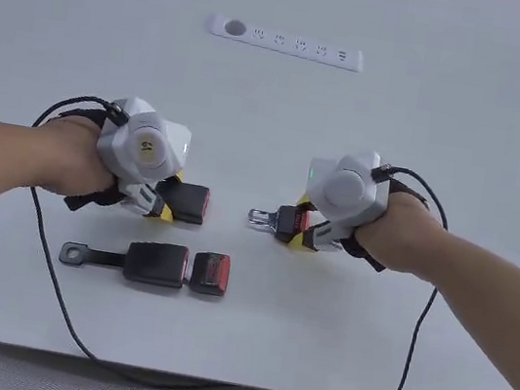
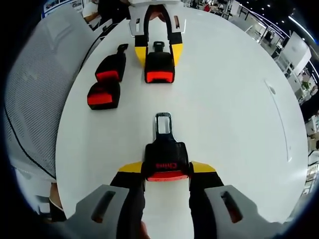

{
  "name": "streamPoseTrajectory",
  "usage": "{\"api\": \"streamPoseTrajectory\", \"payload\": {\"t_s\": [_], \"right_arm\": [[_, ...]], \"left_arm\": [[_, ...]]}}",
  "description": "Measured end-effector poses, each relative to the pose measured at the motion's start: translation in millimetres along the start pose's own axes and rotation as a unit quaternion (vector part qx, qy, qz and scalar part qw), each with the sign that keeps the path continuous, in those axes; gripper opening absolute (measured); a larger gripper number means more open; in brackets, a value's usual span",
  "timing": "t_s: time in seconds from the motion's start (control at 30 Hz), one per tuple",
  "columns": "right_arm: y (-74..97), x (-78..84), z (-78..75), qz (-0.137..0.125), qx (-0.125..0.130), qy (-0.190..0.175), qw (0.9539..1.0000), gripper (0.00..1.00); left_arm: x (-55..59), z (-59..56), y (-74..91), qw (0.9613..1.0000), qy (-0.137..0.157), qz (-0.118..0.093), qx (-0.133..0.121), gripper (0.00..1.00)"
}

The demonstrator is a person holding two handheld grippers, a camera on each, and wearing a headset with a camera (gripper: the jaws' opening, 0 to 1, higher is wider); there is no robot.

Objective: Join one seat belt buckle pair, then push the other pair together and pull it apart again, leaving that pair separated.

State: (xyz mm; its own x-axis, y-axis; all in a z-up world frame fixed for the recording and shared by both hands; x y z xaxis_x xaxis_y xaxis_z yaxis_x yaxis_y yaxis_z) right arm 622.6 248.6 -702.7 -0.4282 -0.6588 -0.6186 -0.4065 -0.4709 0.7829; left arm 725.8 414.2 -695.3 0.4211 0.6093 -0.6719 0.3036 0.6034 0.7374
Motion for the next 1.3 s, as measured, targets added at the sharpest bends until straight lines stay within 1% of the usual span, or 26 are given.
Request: {"api": "streamPoseTrajectory", "payload": {"t_s": [0.13,0.33,0.4,0.57,0.77,0.97,1.07,1.3], "right_arm": [[-0.6,-1.1,0.4,0.002,0.002,0.001,1.0,0.32],[-4.5,-7.1,4.9,-0.006,-0.001,-0.007,1.0,0.32],[-8.3,-12.2,6.5,-0.01,0.001,-0.006,0.9999,0.32],[-18.2,-24.7,7.5,-0.017,0.002,-0.001,0.9999,0.32],[-29.3,-37.6,8.1,-0.024,0.002,0.002,0.9997,0.32],[-36.4,-48.0,7.4,-0.03,0.007,-0.007,0.9995,0.32],[-37.9,-51.0,9.8,-0.03,0.004,-0.003,0.9995,0.32],[-38.1,-51.9,7.2,-0.03,0.002,0.001,0.9996,0.32]], "left_arm": [[0.3,0.0,-0.1,1.0,0.001,-0.001,0.0,0.33],[-0.1,-1.0,-0.6,1.0,-0.001,0.004,-0.002,0.33],[-0.4,-1.4,-0.7,1.0,-0.004,0.008,-0.003,0.33],[0.0,-1.3,-0.3,1.0,-0.001,0.004,-0.006,0.33],[-0.2,-1.2,-0.3,1.0,-0.001,0.006,-0.005,0.33],[0.1,-1.0,-0.2,1.0,0.002,0.004,-0.007,0.33],[0.5,-0.5,-0.5,1.0,0.004,0.005,-0.007,0.33],[0.3,-0.3,-0.5,1.0,0.004,0.005,-0.007,0.33]]}}
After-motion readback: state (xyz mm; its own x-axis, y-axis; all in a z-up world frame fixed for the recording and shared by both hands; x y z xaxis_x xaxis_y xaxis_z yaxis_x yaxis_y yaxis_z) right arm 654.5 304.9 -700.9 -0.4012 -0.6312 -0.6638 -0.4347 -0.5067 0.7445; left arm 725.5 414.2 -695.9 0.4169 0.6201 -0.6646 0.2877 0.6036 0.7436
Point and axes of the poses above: the centre of the closed fingertips' face, and the gripper's own axes: y roughly backward along the fingers, z roughly to its left, x roughly out of its underside, the point moved 5 cm from there along y, roughly backward along the fingers, and after that the axes turned 14 degrees about -z, right-handed, at the moved point
